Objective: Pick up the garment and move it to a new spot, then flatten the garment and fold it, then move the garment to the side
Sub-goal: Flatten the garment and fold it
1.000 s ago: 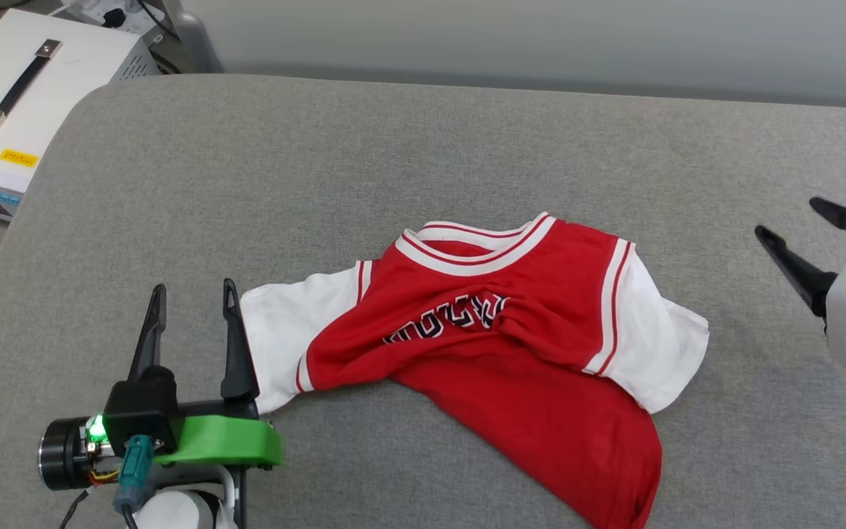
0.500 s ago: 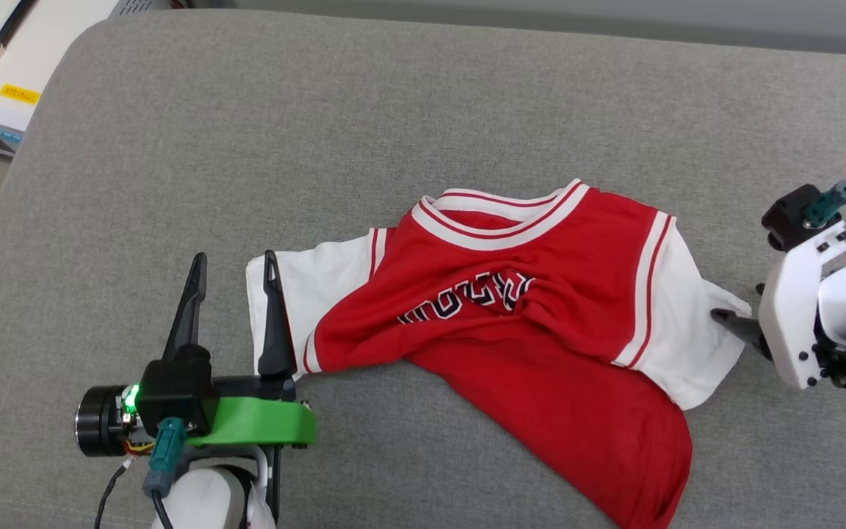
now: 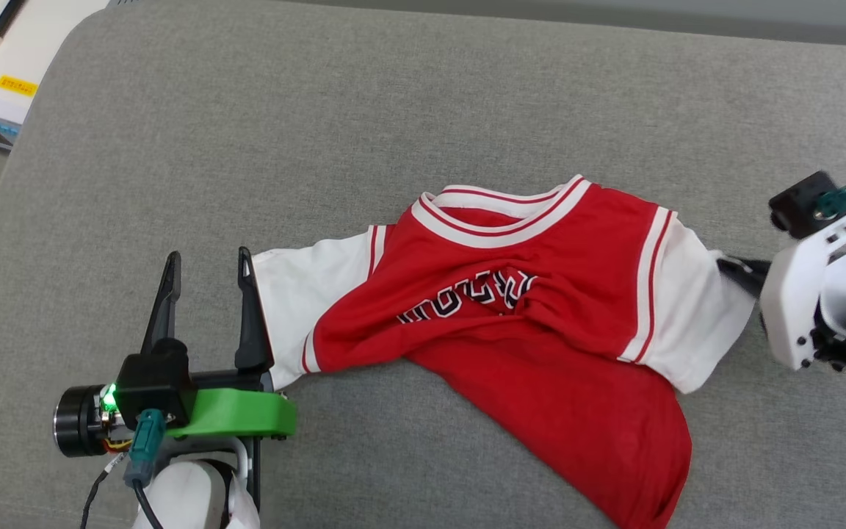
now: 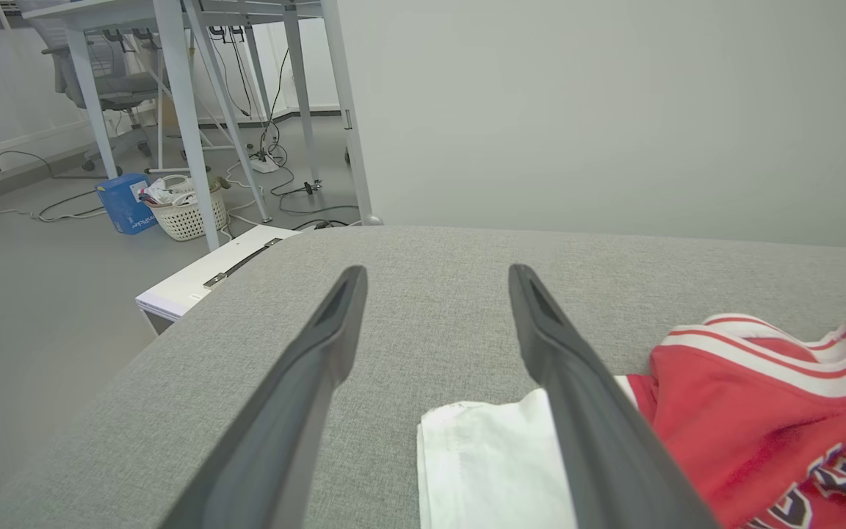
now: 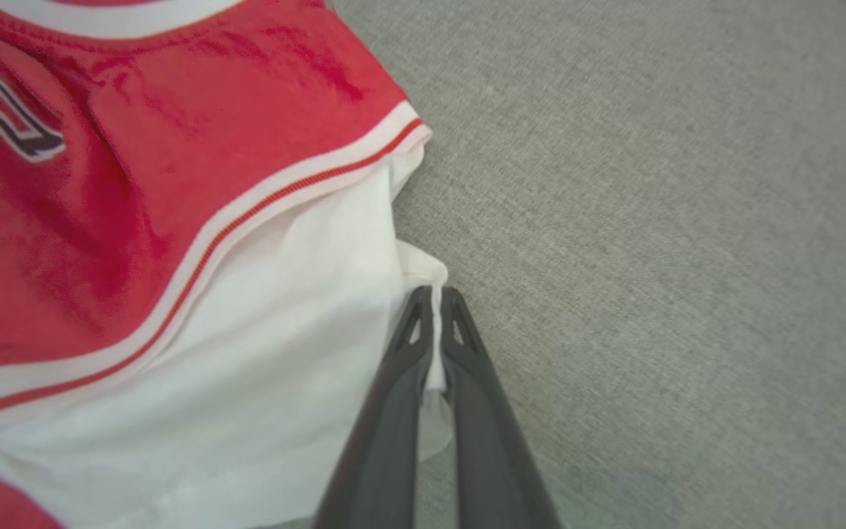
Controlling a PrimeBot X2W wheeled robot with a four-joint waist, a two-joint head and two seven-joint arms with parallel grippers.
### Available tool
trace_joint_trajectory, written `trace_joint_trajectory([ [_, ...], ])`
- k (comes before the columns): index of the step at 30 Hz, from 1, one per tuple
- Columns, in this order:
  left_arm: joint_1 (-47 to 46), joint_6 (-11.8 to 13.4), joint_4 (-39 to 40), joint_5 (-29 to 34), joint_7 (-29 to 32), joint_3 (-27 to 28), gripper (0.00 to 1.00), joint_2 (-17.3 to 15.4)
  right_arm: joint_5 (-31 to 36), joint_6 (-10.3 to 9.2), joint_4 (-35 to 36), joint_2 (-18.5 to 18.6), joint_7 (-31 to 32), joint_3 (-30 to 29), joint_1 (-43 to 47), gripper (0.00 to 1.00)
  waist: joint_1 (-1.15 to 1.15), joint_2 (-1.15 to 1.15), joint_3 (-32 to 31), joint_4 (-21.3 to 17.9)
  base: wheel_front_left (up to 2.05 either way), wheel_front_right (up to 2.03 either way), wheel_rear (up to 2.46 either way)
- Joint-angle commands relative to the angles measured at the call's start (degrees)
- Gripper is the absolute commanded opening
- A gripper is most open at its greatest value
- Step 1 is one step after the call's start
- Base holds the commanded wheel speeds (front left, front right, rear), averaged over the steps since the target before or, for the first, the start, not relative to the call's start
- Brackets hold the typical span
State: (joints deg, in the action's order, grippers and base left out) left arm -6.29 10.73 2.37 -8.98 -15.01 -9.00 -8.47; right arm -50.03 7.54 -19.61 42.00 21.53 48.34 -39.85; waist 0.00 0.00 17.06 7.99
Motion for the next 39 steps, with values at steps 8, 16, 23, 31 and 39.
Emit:
trace_joint_trajectory([
  [8, 1.3, -1.7, 0.0, 1.5, 0.0, 1.7, 1.00, 1.2, -5.1, -0.05, 2.1, 9.5, -4.8, -6.0, -2.0, 0.00, 0.00, 0.00, -2.9, -2.6, 0.00, 0.00, 0.00],
  [16, 1.0, -3.3, -0.4, 2.2, 0.0, 2.6, 1.00, 2.0, -11.1, -0.05, -5.1, 12.0, -2.0, -9.9, 3.8, 0.00, 0.00, 0.00, -1.3, -2.7, 0.00, 0.00, 0.00],
  [23, -0.5, -4.9, -2.1, 2.9, 0.0, 3.2, 1.00, 2.3, -10.2, -0.05, -16.6, 5.0, -1.1, -9.0, 6.0, 0.00, 0.00, 0.00, 0.0, -2.2, 0.00, 0.00, 0.00],
  [31, -3.7, -8.7, -4.9, 1.8, 0.0, 5.4, 1.00, 0.0, -8.1, -0.05, -19.1, 1.8, -12.1, -10.9, 4.7, 1.00, 0.00, 0.00, -2.8, -3.0, 0.00, 0.00, 0.00],
  [39, -13.4, -15.6, -8.2, -1.0, 5.6, 5.1, 1.00, -6.3, -1.5, -0.05, -15.2, 2.5, -27.2, -15.4, 5.2, 1.00, 0.00, 0.00, -5.5, -5.4, 0.00, 0.00, 0.00],
])
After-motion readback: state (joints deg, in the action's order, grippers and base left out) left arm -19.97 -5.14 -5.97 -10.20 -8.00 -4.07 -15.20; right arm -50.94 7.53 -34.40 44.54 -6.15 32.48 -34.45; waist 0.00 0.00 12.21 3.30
